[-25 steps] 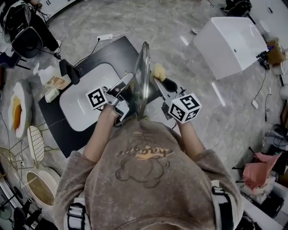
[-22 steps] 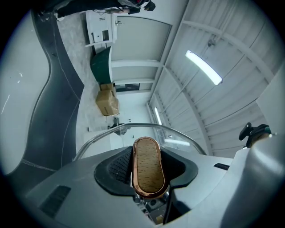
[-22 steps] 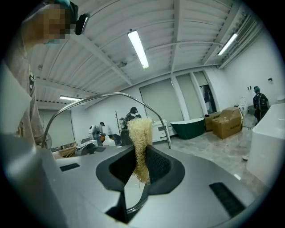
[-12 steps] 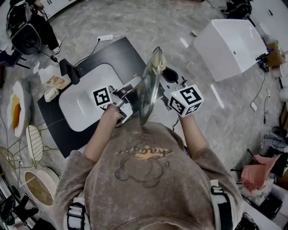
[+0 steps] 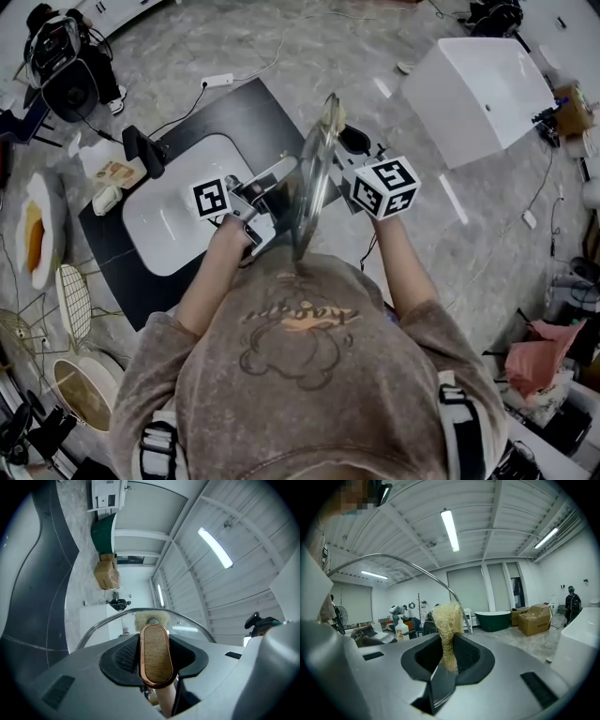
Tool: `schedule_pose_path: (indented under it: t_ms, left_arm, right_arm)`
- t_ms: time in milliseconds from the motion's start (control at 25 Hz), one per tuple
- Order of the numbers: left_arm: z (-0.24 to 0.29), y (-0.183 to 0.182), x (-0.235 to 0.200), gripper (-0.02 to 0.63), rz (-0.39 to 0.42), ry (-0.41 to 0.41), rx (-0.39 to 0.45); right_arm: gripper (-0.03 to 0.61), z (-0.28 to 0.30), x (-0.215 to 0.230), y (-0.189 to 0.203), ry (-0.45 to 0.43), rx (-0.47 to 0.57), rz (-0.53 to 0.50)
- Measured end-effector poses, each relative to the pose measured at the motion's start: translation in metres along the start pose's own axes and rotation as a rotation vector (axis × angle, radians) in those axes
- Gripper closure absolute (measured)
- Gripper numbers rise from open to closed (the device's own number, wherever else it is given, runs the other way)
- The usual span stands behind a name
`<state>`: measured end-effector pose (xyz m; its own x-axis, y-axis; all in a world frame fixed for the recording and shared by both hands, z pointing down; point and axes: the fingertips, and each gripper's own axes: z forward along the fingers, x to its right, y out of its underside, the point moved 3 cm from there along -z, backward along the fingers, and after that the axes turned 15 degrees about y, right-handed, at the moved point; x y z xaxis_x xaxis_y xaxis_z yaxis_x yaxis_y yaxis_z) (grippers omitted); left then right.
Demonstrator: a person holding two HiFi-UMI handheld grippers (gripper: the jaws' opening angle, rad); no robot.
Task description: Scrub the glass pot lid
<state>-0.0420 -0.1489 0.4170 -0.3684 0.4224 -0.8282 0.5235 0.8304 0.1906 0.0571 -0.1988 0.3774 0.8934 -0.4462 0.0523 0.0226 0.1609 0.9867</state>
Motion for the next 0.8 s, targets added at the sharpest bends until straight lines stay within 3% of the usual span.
schedule_pose_path:
  t_ms: [440,800]
  left_arm:
    - [0.0,-0.003,0.0,0.434,0.003,-0.002,0.017]
    - [-0.002,-0.015,0.002,0.434,0.028,-0.013,0.09]
  right_arm:
    - [0.52,0.02,0.004,0.061,-0.009,-0.146,0.081]
    - [0.522,0.006,-0.032,0.113,-0.125,-0.305,0.074]
